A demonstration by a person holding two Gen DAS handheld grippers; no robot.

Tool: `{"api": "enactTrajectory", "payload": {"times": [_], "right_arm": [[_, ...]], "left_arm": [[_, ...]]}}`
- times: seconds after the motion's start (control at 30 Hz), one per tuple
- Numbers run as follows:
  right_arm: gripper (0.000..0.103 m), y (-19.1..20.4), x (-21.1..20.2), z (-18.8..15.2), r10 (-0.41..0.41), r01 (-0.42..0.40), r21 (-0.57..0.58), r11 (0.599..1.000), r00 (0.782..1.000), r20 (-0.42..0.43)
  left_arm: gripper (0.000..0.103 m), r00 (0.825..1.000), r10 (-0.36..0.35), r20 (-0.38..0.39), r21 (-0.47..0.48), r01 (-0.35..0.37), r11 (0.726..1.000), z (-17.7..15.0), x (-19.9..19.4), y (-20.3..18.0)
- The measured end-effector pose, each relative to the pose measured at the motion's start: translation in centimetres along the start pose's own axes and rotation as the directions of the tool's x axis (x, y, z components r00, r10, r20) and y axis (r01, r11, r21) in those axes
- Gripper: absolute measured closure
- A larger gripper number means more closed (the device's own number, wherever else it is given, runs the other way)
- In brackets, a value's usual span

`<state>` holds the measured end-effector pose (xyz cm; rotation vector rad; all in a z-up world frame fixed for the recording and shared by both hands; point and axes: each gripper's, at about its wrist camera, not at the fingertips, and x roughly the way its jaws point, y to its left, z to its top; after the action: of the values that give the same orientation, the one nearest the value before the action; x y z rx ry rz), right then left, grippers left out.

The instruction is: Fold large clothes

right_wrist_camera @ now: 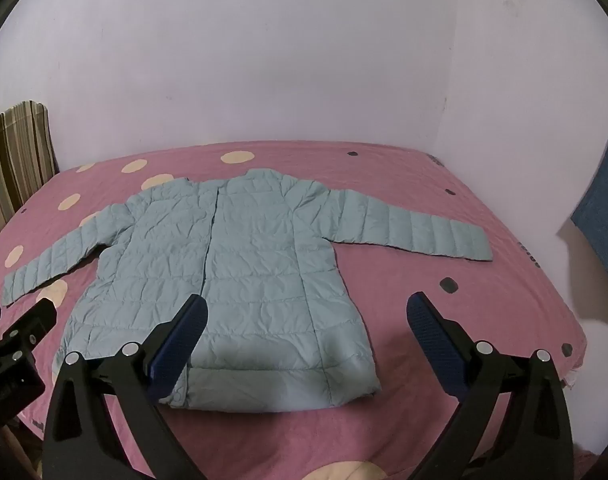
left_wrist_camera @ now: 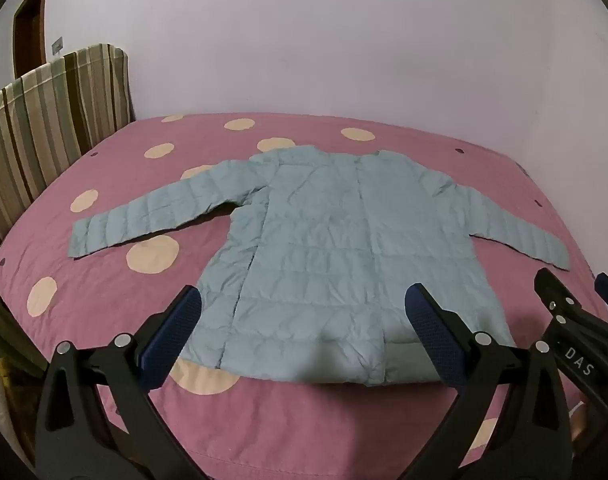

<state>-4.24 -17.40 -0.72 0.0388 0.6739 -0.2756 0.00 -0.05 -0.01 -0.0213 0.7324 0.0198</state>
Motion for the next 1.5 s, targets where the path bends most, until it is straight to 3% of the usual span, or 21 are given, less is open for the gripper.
{"api": "enactTrajectory", "payload": {"times": [1.5], "right_arm": [[0.004,0.2,0.02,-0.17,0.001,-0.001,0.0,1.0,1.0,0.005]], "left_arm": [[0.002,1.0,-0.007,-0.005,-0.011,0.007,1.0,-0.33,0.33,-0.35]]}}
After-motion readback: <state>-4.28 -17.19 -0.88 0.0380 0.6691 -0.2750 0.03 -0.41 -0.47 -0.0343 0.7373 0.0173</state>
